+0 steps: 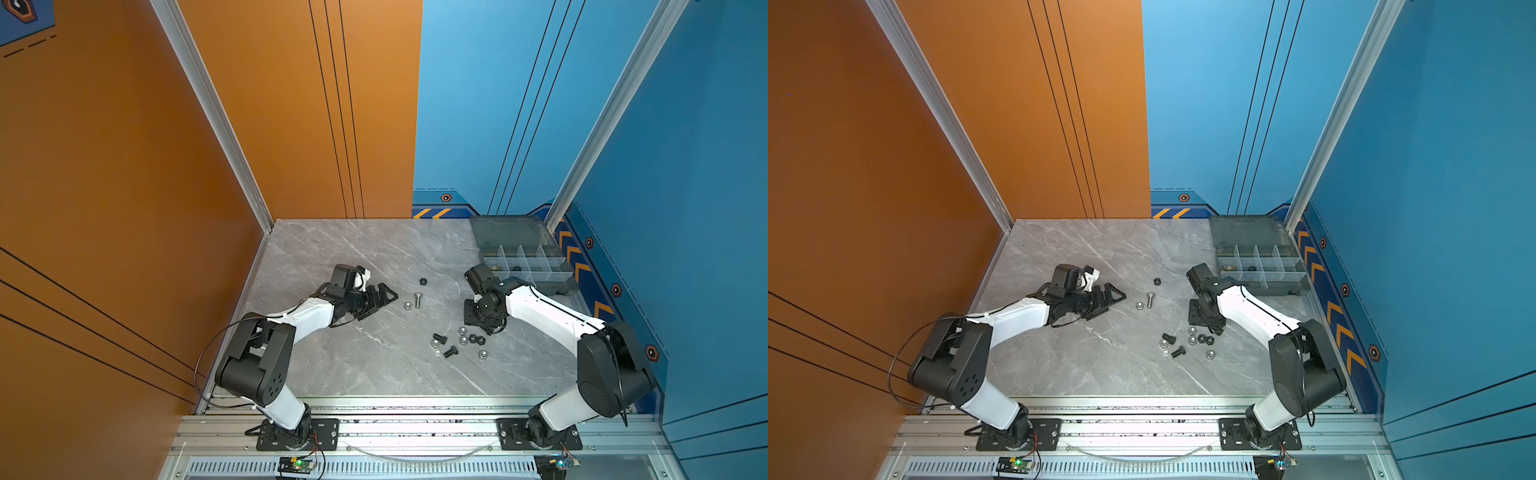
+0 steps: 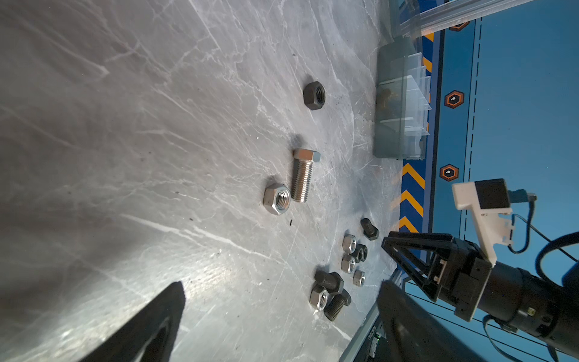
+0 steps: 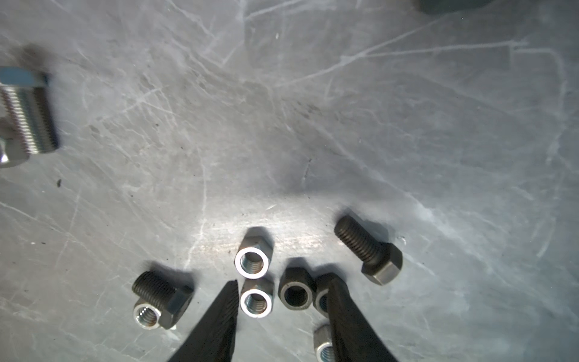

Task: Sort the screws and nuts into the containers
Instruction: 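Lower the right gripper and close it on the black hex nut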

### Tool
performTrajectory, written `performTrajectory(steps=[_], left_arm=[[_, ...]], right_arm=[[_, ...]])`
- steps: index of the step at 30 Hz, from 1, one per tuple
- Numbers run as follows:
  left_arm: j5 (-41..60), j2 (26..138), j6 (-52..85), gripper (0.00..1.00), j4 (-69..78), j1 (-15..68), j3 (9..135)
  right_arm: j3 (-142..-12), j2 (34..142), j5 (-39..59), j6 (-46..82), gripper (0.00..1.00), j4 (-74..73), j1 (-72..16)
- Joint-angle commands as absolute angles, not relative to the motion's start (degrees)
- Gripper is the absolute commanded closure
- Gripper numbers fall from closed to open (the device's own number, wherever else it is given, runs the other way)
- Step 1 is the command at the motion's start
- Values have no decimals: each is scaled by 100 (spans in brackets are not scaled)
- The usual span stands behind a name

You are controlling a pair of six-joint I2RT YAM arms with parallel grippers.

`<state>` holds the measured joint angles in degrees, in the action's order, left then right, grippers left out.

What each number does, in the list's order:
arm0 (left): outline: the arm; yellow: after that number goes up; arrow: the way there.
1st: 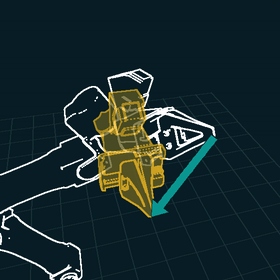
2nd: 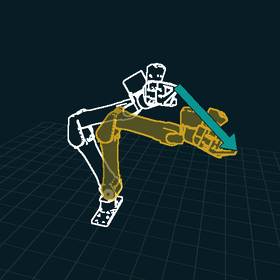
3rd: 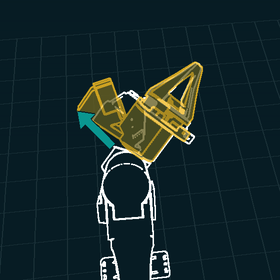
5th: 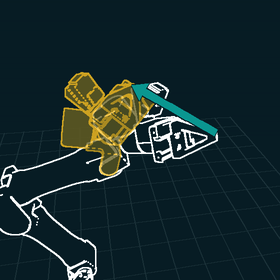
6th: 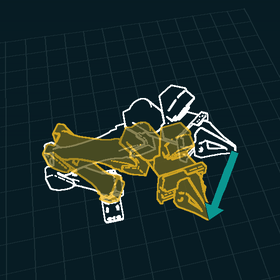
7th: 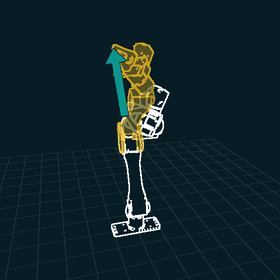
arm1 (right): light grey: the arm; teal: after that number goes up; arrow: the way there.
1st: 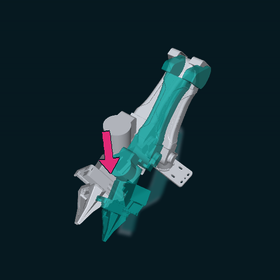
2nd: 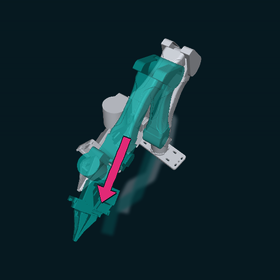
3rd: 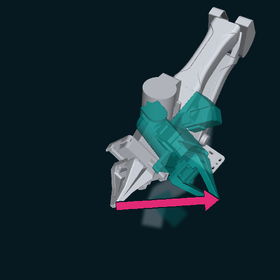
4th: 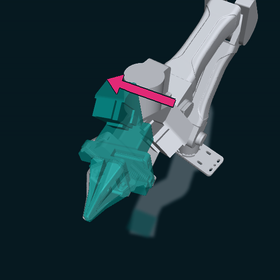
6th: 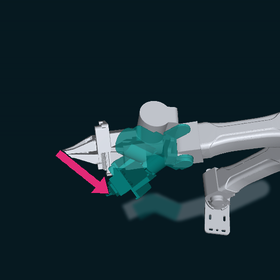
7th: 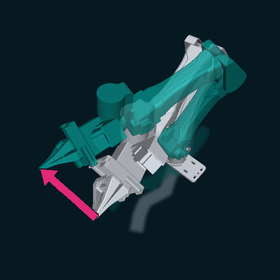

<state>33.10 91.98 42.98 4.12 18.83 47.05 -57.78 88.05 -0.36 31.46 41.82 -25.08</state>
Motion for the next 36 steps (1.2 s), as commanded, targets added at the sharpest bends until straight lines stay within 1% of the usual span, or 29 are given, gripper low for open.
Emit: performTrajectory(steps=[1, 9, 18, 36], left_arm=[[3393, 9315, 4298, 2, 550, 1938, 4821], [3437, 9366, 4293, 3, 567, 1959, 4826], [3429, 9428, 4318, 2, 572, 2020, 4874], [3393, 9454, 4334, 2, 549, 2073, 4913]], right_arm=[[-5519, 8558, -281, 3288, 52, 4516, -2540], [-5163, 8440, -388, 3487, 53, 4517, -2507], [-4807, 8184, -284, 3454, 55, 4505, -2348], [-4650, 8567, -24, 3357, 57, 4063, -2328]])
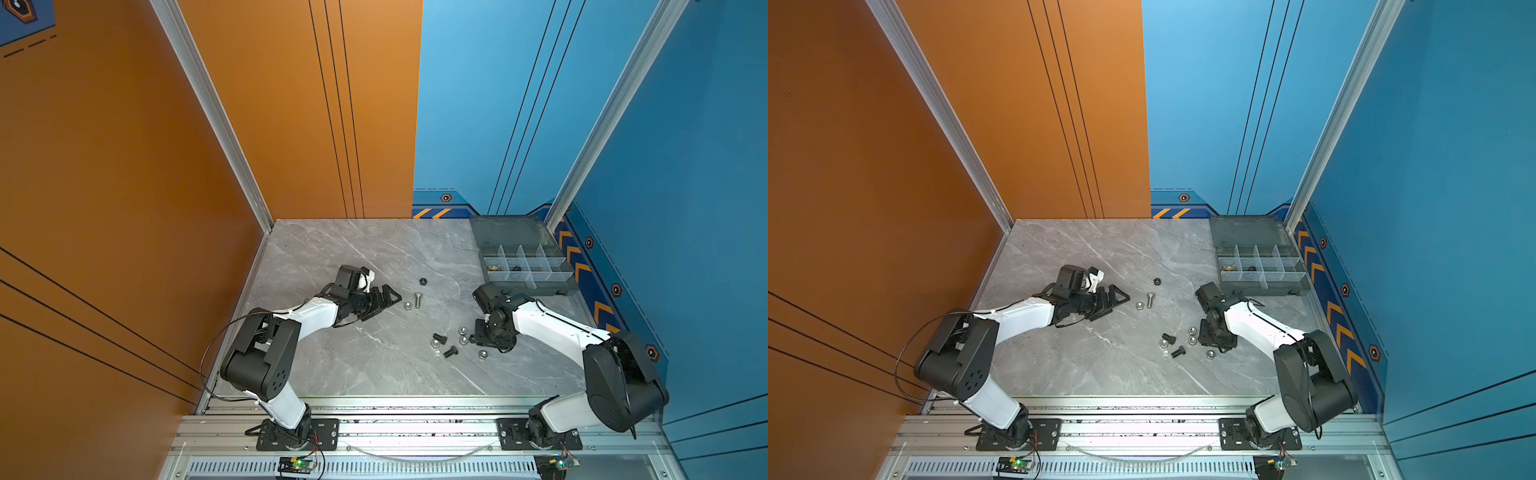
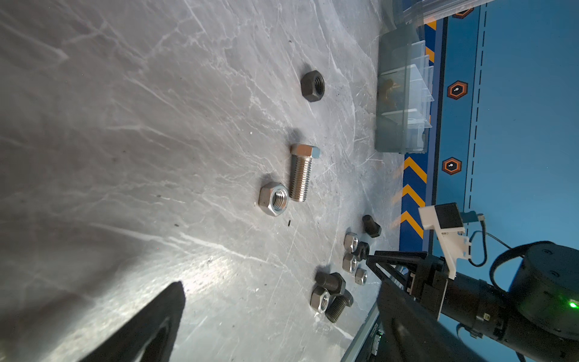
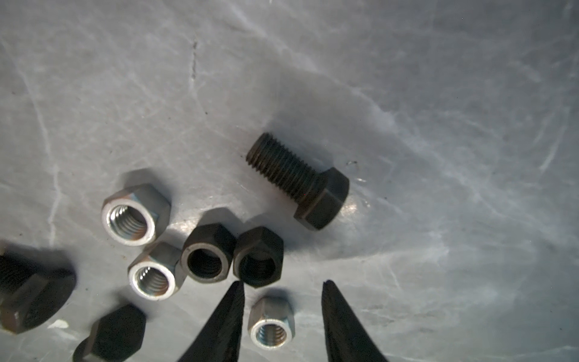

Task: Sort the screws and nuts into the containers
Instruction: 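Lower the right gripper and close it on the black hex nut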

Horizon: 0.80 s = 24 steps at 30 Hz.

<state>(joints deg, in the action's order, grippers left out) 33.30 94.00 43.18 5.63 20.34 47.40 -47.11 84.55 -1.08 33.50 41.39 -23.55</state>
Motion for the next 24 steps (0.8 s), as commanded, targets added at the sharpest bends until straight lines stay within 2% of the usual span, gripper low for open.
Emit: performTrajectory(steps=[1, 17, 20, 24], left_arm=[[3396, 9449, 4333, 2, 551, 2068, 4913], [3411, 9561, 4333, 2, 588, 2057, 4935], [3412, 9578, 4337, 2, 593, 2062, 4931], [3417, 9594, 4351, 2, 596, 2060, 4943]], right_arm=[[-4650, 8587, -18, 3355, 57, 4033, -2329], [-4749, 8961, 34, 3329, 58, 3745, -2332], [-4782, 9030, 54, 3313, 61, 3710, -2329], [-4806, 9070, 96, 3287, 74, 3709, -2337]])
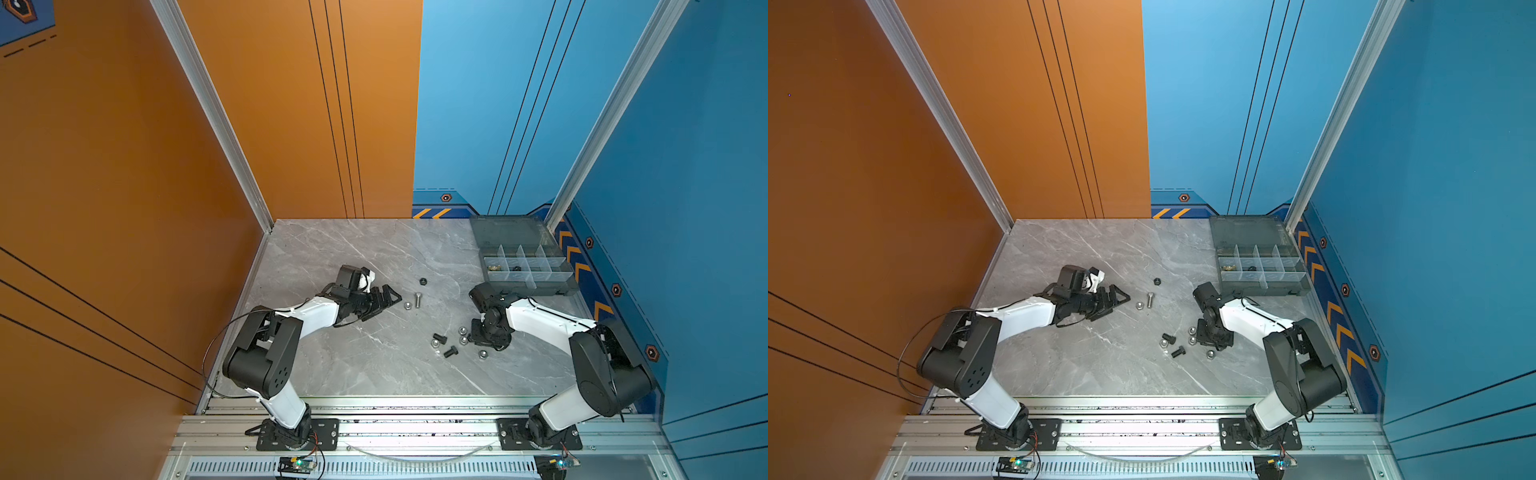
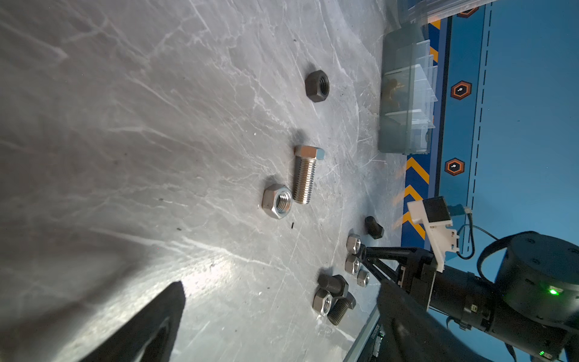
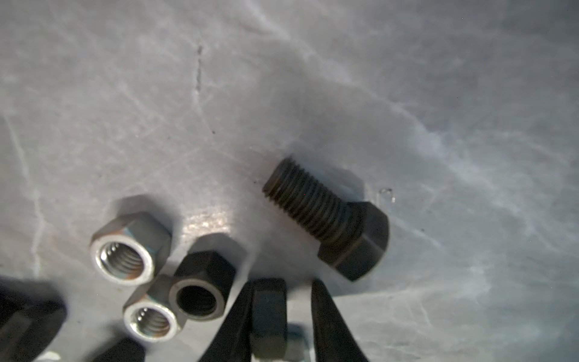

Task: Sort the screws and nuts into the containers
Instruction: 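Lower the right gripper and close it on the black hex nut, then carry the black hex nut with the right gripper to the box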

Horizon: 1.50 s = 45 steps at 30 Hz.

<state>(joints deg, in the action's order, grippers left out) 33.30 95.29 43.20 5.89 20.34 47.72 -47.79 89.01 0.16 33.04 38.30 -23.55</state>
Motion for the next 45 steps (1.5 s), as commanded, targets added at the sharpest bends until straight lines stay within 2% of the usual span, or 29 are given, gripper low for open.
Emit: performTrajectory(steps=[1, 4, 8, 15, 24, 34, 45], left_arm=[[3419, 9590, 4352, 2, 593, 2065, 4940], [3419, 9590, 4359, 2, 593, 2068, 4948], [3428, 9578, 4359, 2, 596, 2066, 4951], [3446, 9537, 4359, 2, 593, 2081, 4972], [3480, 9557, 4364, 2, 698, 2083, 4964], [3555, 9545, 4421, 2, 895, 2127, 4935], [3552, 9440, 4499, 2, 1001, 2137, 4980]], right_arm=[[-4799, 9057, 111, 3287, 76, 3716, -2336], [-4773, 8996, 117, 3287, 83, 3740, -2333], [-4779, 8829, 209, 3262, 100, 3753, -2307], [-5205, 8248, 859, 3033, 100, 3776, -1898], [-6580, 8160, 1184, 2404, 100, 4120, -159], [-8381, 9549, 694, 2409, 100, 3917, 1281], [-9942, 11406, 907, 2698, 100, 3894, 1741]])
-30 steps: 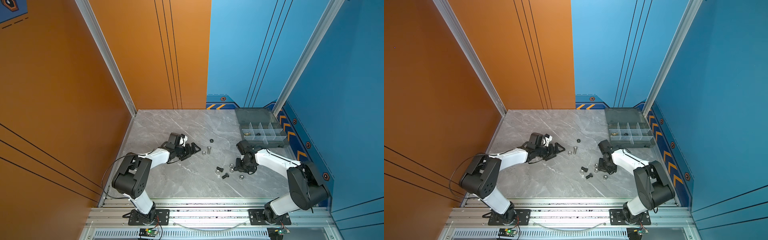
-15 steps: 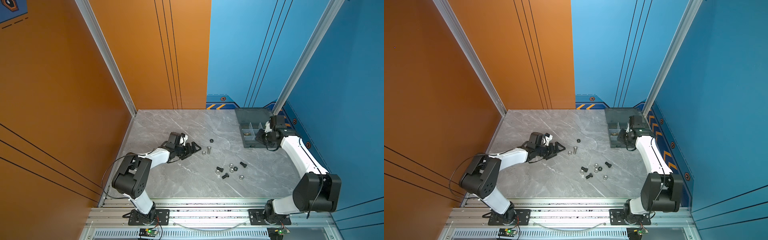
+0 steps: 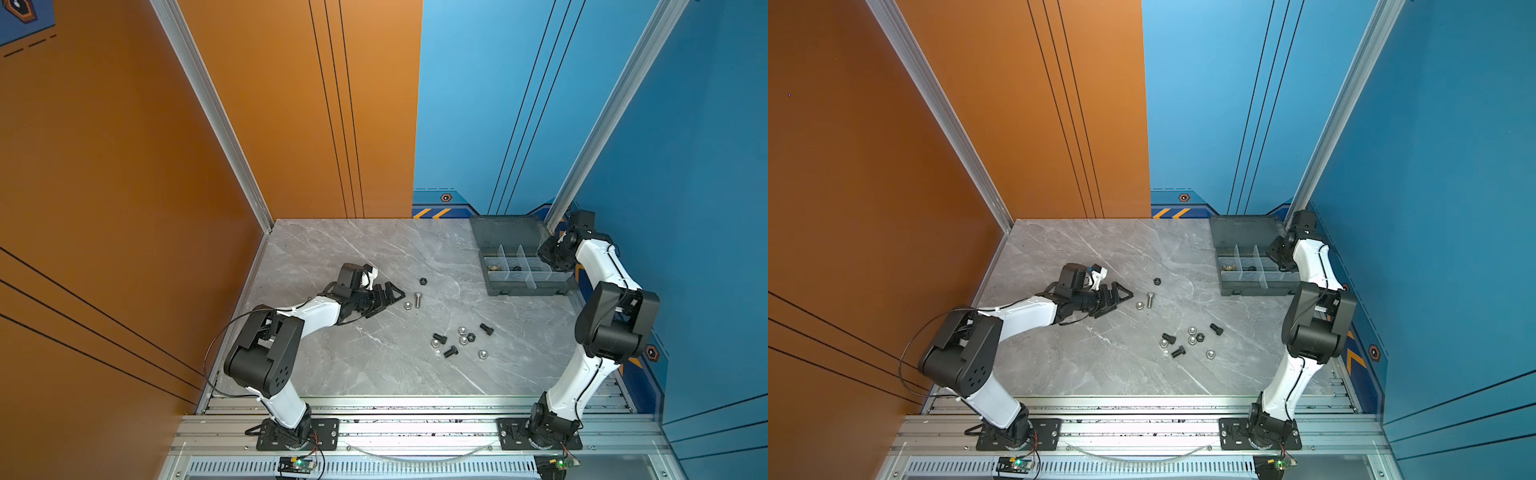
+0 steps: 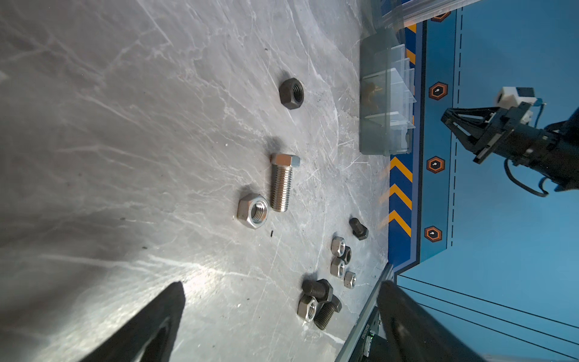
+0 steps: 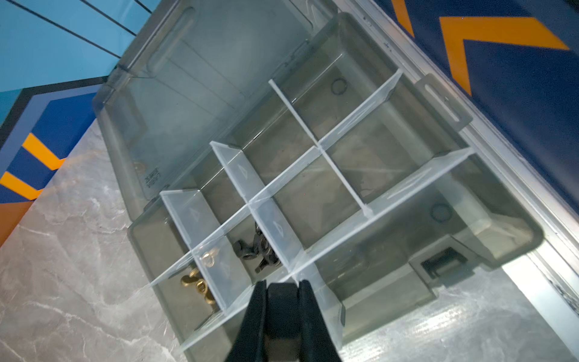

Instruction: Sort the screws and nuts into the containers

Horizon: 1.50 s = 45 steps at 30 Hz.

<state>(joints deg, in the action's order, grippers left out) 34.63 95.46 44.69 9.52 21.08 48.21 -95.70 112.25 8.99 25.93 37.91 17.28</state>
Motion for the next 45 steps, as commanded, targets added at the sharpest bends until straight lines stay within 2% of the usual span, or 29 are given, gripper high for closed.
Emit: performTrajectory(steps=[1, 7, 18, 22, 24, 26, 28, 34, 39, 45], left_arm=[[3551, 9426, 4500, 2, 1001, 2151, 4975], [3529, 9407, 4510, 2, 990, 2159, 4958], [3484, 9470, 4487, 2, 913, 2153, 5010], [3485, 9497, 4485, 2, 896, 2158, 5056], [3481, 9499, 4474, 2, 874, 2144, 5069], [3482, 9518, 4479, 2, 862, 2143, 5099], [3489, 9529, 4465, 2, 846, 2134, 5126], [3511, 9580, 4443, 2, 811, 2127, 5166], [3508, 9650, 4473, 2, 841, 2114, 5202], [3541, 9780, 4463, 2, 784, 2104, 5350]], right_arm=[[-10006, 11511, 889, 2699, 100, 3894, 1745], [-10257, 12075, 862, 2673, 100, 3952, 1810], [-10440, 12495, 913, 2585, 99, 3937, 1903], [-10485, 12556, 951, 2574, 87, 3945, 1908], [-10511, 12555, 957, 2576, 74, 3959, 1917], [-10538, 12534, 958, 2575, 67, 3988, 1925], [-10555, 12491, 983, 2584, 63, 4017, 1935], [-10378, 11924, 1287, 2525, 58, 4175, 1949], [-9742, 10921, 1593, 2425, 57, 4330, 1773], [-8593, 9734, 1690, 2117, 56, 4590, 1009]])
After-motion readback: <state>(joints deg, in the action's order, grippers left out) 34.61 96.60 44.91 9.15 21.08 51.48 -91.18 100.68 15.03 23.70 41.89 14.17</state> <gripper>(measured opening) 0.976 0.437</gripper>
